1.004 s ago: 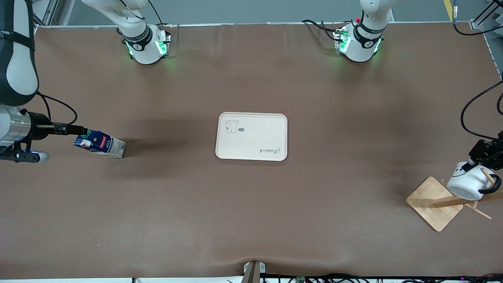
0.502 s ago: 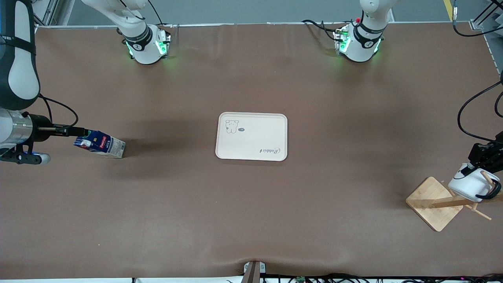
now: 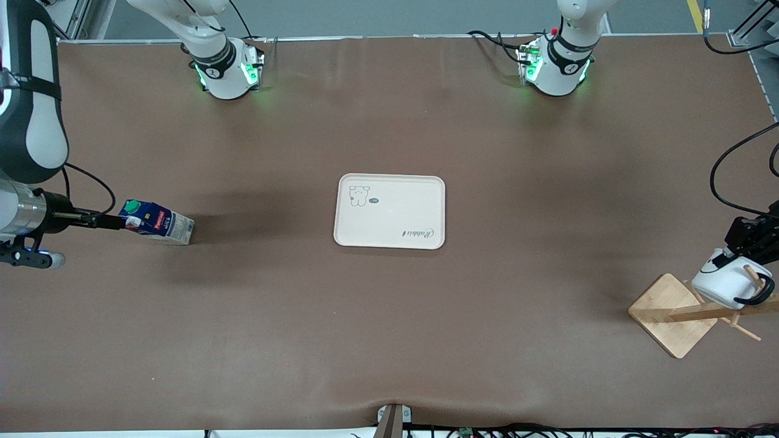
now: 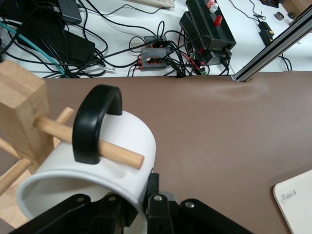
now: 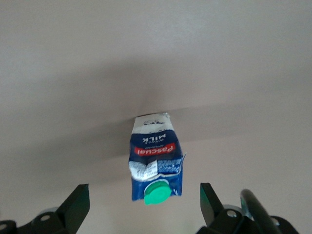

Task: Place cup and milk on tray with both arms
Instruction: 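Close the right gripper on the carton while the left gripper lifts the mug, then carry the white mug off the mug tree toward the tray with the left gripper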

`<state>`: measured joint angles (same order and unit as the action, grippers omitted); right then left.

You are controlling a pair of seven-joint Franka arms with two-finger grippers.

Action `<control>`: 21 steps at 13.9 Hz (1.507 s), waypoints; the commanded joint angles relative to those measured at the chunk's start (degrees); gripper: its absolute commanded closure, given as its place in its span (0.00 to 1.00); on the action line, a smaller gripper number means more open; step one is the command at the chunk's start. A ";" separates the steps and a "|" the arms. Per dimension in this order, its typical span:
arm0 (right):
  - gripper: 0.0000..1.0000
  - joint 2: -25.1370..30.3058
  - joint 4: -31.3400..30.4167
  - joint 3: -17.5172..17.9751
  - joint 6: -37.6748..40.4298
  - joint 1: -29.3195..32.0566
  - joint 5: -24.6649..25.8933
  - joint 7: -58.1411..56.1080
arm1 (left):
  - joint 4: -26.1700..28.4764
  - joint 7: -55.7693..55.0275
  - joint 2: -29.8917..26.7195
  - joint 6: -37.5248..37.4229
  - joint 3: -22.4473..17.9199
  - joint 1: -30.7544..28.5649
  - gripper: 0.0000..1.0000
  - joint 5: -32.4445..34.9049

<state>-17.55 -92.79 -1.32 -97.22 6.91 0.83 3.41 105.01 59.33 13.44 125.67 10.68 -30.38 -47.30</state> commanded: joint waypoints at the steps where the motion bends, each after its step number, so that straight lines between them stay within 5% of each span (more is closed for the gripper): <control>1: 0.00 2.33 -5.63 1.06 -1.74 0.83 1.19 2.30 | 4.14 -2.28 -5.52 -1.04 0.40 0.06 1.00 -0.33; 8: 0.00 3.48 -13.55 1.15 -3.49 1.62 1.10 4.85 | 6.87 -13.24 -13.17 -6.39 1.97 0.15 1.00 7.74; 13: 0.00 4.54 -19.97 1.23 -12.29 2.94 1.01 4.76 | 3.45 -34.06 -14.33 -6.75 11.97 0.24 1.00 21.00; 18: 0.01 4.45 -20.59 1.32 -12.90 2.67 0.49 4.68 | -1.82 -56.93 -8.45 -5.88 25.51 0.41 1.00 35.95; 19: 0.14 4.36 -20.59 1.32 -13.51 2.76 0.49 4.59 | -2.87 -59.48 -6.69 -5.79 27.45 0.67 1.00 37.79; 21: 0.19 4.01 -20.68 1.32 -15.18 2.94 0.31 4.33 | -4.81 -66.93 -3.88 -5.70 28.78 4.96 1.00 43.67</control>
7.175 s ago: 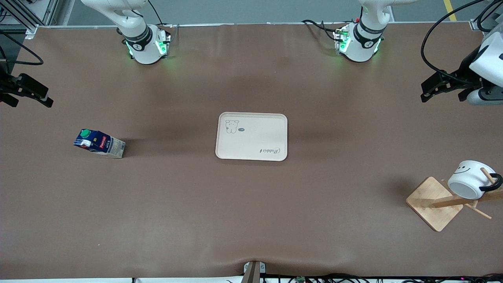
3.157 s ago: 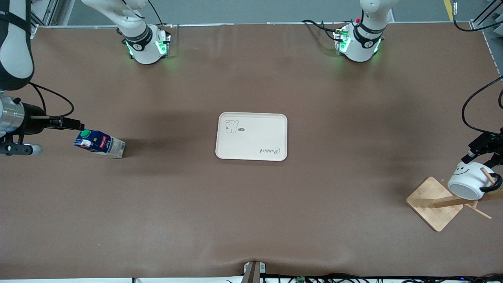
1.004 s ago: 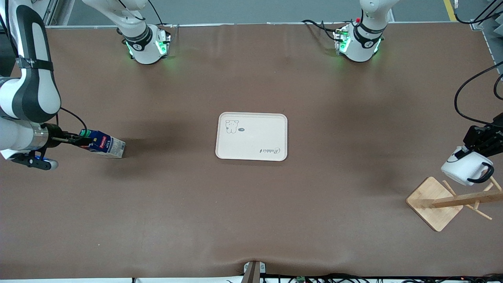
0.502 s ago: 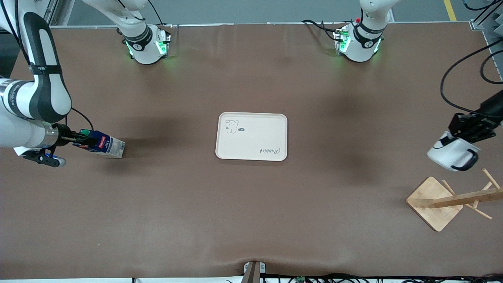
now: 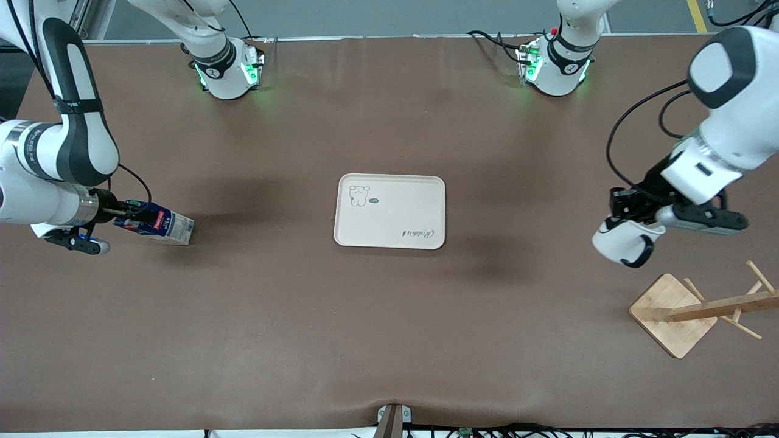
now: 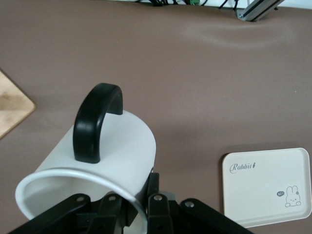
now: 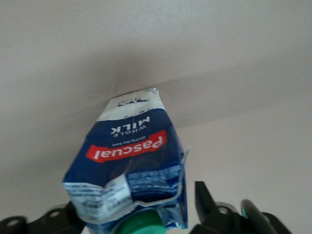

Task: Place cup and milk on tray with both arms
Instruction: 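Carry the white mug off the mug tree toward the tray with the left gripper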

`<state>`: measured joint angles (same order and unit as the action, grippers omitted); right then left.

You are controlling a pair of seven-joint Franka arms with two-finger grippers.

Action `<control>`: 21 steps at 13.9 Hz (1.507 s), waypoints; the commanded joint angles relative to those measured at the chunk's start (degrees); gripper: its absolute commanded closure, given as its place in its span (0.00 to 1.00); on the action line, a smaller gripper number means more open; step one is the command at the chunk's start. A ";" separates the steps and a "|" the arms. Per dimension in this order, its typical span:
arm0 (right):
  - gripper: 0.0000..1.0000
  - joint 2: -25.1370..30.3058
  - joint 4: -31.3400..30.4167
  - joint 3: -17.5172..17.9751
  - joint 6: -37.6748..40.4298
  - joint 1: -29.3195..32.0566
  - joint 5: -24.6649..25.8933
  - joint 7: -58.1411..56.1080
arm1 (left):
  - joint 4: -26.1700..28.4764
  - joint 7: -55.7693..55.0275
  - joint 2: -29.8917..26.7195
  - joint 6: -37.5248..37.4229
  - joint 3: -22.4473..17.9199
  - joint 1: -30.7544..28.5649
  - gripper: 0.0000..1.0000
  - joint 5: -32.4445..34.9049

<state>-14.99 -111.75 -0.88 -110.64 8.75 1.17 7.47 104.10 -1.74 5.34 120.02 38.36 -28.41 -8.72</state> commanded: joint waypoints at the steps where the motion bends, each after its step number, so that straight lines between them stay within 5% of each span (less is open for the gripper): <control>1: 0.19 1.46 -1.80 0.96 -2.29 1.01 -0.02 0.18 | -4.34 -10.17 5.37 -0.05 1.10 6.14 1.00 7.99; 5: 0.26 1.46 -1.98 0.97 -3.00 1.10 -0.20 0.09 | -4.61 -27.39 10.55 -0.05 1.10 17.92 1.00 16.25; 8: 0.69 1.46 -1.71 1.05 -2.91 1.01 -0.20 -0.52 | -5.57 -39.19 15.65 0.04 1.10 25.23 1.00 21.54; 13: 1.00 1.63 1.62 1.05 -2.39 0.75 -0.20 -0.62 | -10.40 -51.77 25.50 1.18 0.84 35.17 1.00 26.47; 21: 1.00 1.28 9.44 1.14 5.87 -0.83 -0.20 -5.01 | -10.32 -59.87 34.20 0.92 0.40 41.51 1.00 26.56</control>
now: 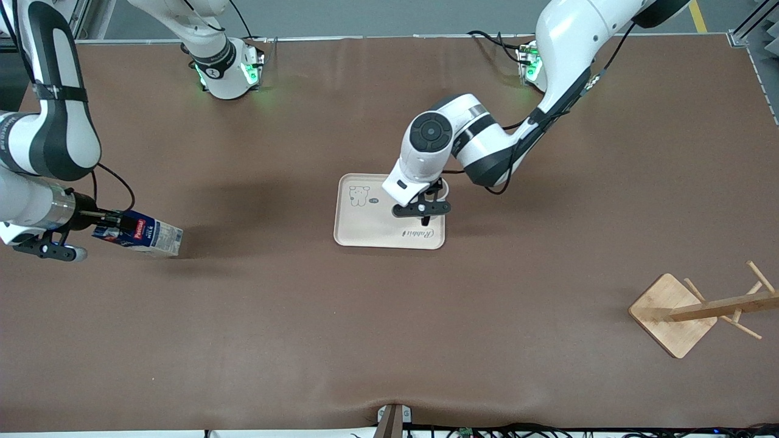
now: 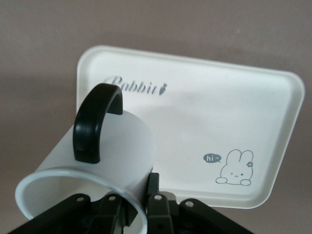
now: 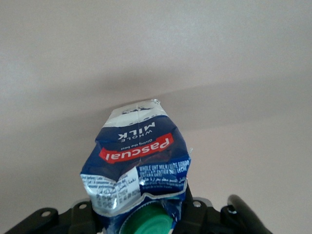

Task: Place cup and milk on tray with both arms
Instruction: 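Carry the white mug off the mug tree toward the tray with the left gripper, then lower the mug onto the tray while the right gripper carries the carton over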

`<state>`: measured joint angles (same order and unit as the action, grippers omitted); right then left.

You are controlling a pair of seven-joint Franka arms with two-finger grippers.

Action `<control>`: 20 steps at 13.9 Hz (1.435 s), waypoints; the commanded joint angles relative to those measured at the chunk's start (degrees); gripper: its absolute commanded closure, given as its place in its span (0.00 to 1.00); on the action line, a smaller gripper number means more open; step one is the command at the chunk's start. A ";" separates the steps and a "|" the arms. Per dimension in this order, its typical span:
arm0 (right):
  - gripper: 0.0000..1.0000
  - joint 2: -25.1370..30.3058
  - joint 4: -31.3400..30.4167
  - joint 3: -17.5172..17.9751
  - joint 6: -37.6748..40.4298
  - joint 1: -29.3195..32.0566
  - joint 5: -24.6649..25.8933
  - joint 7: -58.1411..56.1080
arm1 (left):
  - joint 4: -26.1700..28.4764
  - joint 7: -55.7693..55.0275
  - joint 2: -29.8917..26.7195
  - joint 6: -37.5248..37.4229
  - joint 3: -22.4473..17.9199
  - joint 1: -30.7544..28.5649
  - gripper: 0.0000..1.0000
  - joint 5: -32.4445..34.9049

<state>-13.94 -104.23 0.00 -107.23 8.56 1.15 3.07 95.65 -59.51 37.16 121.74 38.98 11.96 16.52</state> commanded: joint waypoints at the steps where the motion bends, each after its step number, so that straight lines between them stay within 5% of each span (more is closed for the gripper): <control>1: 1.00 0.23 2.27 0.26 2.46 -0.82 -0.18 -0.17 | -1.87 -2.45 3.27 -0.80 -0.48 1.31 1.00 1.32; 7: 1.00 0.23 6.13 0.79 7.01 -3.45 -0.18 -0.44 | -1.87 -3.41 4.50 -0.80 -3.21 4.12 1.00 0.62; 12: 1.00 0.32 9.39 0.88 13.09 -11.53 -1.40 2.46 | -1.87 -5.00 5.47 -0.98 -4.09 4.12 0.99 0.45; 16: 1.00 0.23 9.39 0.70 12.48 -15.75 -12.38 8.06 | -1.95 -5.79 6.17 -0.98 -4.17 4.03 0.71 0.53; 18: 1.00 0.23 9.39 0.70 12.13 -20.05 -12.13 15.35 | -2.04 -5.88 6.18 -0.98 -4.17 4.03 0.60 0.45; 20: 1.00 -0.21 9.48 0.70 10.82 -24.36 -12.22 20.89 | -3.26 -5.88 6.00 -1.07 -4.17 3.95 0.60 0.36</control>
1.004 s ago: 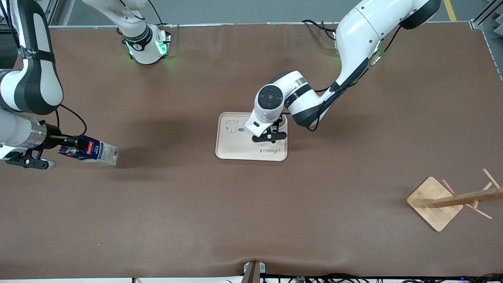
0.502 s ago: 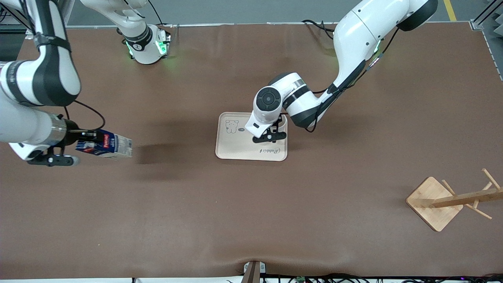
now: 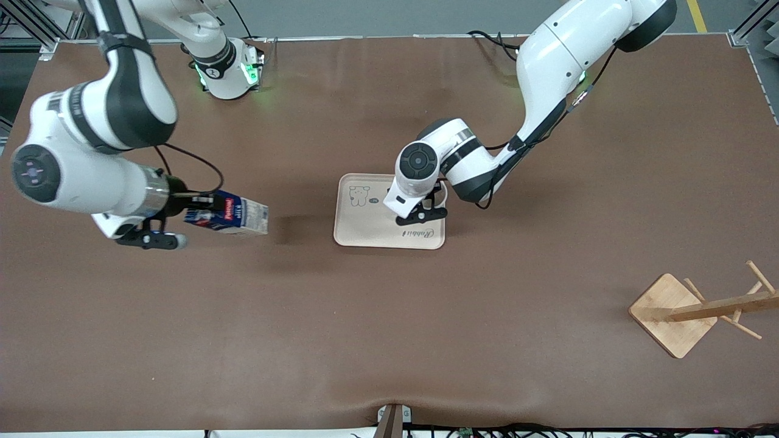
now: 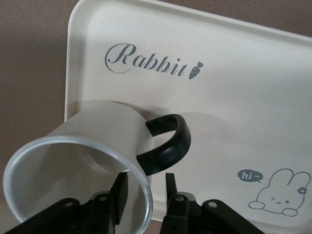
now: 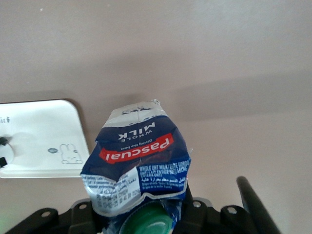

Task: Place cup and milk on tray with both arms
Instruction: 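Lower the mug onto the tray while the right gripper carries the carton over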

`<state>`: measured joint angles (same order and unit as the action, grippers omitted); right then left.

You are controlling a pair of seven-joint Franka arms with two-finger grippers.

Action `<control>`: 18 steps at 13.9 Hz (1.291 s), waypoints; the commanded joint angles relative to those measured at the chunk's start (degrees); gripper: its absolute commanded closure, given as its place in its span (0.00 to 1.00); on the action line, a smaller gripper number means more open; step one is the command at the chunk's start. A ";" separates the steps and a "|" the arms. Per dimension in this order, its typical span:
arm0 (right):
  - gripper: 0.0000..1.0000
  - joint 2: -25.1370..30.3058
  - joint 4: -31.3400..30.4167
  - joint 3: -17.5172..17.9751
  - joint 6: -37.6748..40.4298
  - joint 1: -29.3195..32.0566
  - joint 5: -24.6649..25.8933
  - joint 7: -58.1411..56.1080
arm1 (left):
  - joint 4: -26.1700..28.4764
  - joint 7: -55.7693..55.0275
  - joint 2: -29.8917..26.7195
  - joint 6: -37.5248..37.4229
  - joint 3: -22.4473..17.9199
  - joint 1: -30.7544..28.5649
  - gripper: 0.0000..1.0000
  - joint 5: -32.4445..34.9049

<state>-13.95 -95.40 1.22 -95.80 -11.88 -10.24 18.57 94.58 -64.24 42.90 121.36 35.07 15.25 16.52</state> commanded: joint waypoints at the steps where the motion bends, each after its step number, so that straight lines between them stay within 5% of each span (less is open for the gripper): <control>1: 1.00 -0.29 0.65 -0.51 -1.31 -6.03 -0.83 9.00 | -2.38 -1.15 0.08 -0.77 -0.27 0.66 0.60 0.27; 5: 1.00 -1.69 0.57 -0.51 -4.03 -12.72 -0.74 17.11 | -4.92 -3.78 -0.62 -1.47 -0.18 0.04 0.54 -0.70; 6: 1.00 -2.48 0.56 -0.51 -5.43 -13.86 -0.74 18.07 | -6.06 -3.96 -1.32 -3.31 -0.18 -0.39 0.37 -0.70; 7: 1.00 -3.10 0.39 -0.51 -7.54 -15.53 -0.66 20.00 | -7.55 -3.87 -2.11 -5.41 -0.18 -0.40 0.00 -0.09; 11: 1.00 -6.61 0.13 -0.51 -14.66 -20.02 -0.57 24.06 | -13.36 -1.51 -5.54 -15.08 -0.09 -3.29 0.00 0.27; 17: 1.00 -8.20 -2.24 -0.60 -17.49 -24.07 -0.04 28.10 | -13.63 15.07 -14.85 -22.30 0.17 -14.35 0.00 0.18; 18: 0.89 -8.20 -2.42 -0.60 -17.31 -24.16 0.05 28.19 | -13.63 17.63 -16.17 -23.27 0.08 -16.11 0.00 0.27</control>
<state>-23.03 -96.60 1.26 -112.87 -35.26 -10.23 45.53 79.89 -51.23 30.13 100.32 34.95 2.04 16.50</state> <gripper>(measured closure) 0.414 0.000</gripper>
